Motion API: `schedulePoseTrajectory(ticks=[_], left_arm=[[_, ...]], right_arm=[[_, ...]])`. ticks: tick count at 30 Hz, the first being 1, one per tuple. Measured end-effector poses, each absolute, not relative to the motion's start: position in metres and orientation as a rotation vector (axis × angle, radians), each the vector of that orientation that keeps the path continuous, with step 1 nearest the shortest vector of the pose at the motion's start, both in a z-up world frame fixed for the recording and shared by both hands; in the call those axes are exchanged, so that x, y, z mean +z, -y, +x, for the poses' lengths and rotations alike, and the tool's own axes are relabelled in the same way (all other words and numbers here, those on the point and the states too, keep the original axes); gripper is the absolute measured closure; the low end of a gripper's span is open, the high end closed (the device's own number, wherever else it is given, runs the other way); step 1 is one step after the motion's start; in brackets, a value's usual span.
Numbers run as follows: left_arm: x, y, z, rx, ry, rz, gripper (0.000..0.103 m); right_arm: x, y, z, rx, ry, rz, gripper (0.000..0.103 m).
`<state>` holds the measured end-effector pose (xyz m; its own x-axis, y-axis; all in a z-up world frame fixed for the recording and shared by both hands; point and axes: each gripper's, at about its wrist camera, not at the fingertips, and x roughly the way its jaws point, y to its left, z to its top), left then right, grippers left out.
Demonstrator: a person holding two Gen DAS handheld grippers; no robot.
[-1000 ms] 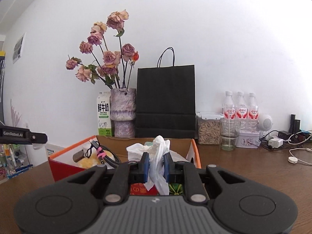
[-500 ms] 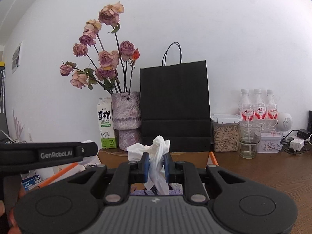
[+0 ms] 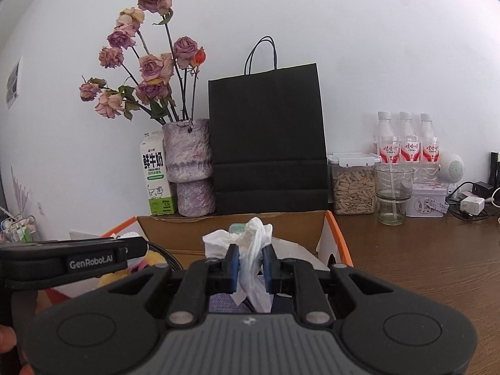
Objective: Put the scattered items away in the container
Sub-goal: 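Carry the cap and tissue into the box and open both grippers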
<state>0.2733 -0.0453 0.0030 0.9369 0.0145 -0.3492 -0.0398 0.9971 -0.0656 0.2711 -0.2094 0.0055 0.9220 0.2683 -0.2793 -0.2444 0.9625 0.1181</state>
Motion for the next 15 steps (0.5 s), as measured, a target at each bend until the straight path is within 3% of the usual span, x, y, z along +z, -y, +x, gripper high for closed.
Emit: schedulePoseTrajectory(ticks=[1,2,3,4,5,6,8,9,10,15], left_arm=[[0.003,0.045,0.272,0.037,-0.352,-0.068,0.064],[0.003,0.045,0.271,0.044,-0.347,-0.063,0.055],[0.003,0.045,0.269,0.051,-0.341,-0.060,0.046],[0.004,0.044,0.267,0.062,-0.326,-0.063,0.021],[0.005,0.043,0.262,0.095,-0.299,-0.068,0.007],[0.007,0.042,0.258,0.118,-0.276,-0.067,0.002],[0.011,0.039,0.250,0.122,-0.233,-0.078,0.000],[0.012,0.038,0.247,0.125,-0.218,-0.086,0.000],[0.012,0.037,0.244,0.132,-0.209,-0.090,0.000],[0.011,0.037,0.242,0.137,-0.216,-0.084,0.000]], right_arm=[[0.005,0.209,0.270,0.257,-0.300,0.078,0.084],[0.004,0.208,0.269,0.247,-0.298,0.070,0.080],[0.004,0.208,0.267,0.242,-0.298,0.060,0.070],[0.004,0.207,0.266,0.238,-0.300,0.055,0.060],[0.004,0.207,0.265,0.238,-0.298,0.051,0.030],[0.005,0.207,0.262,0.229,-0.284,0.050,0.016],[0.008,0.208,0.257,0.225,-0.269,0.045,0.012],[0.010,0.208,0.255,0.221,-0.263,0.050,0.003],[0.010,0.209,0.253,0.217,-0.258,0.054,0.000],[0.010,0.208,0.250,0.214,-0.267,0.055,0.000]])
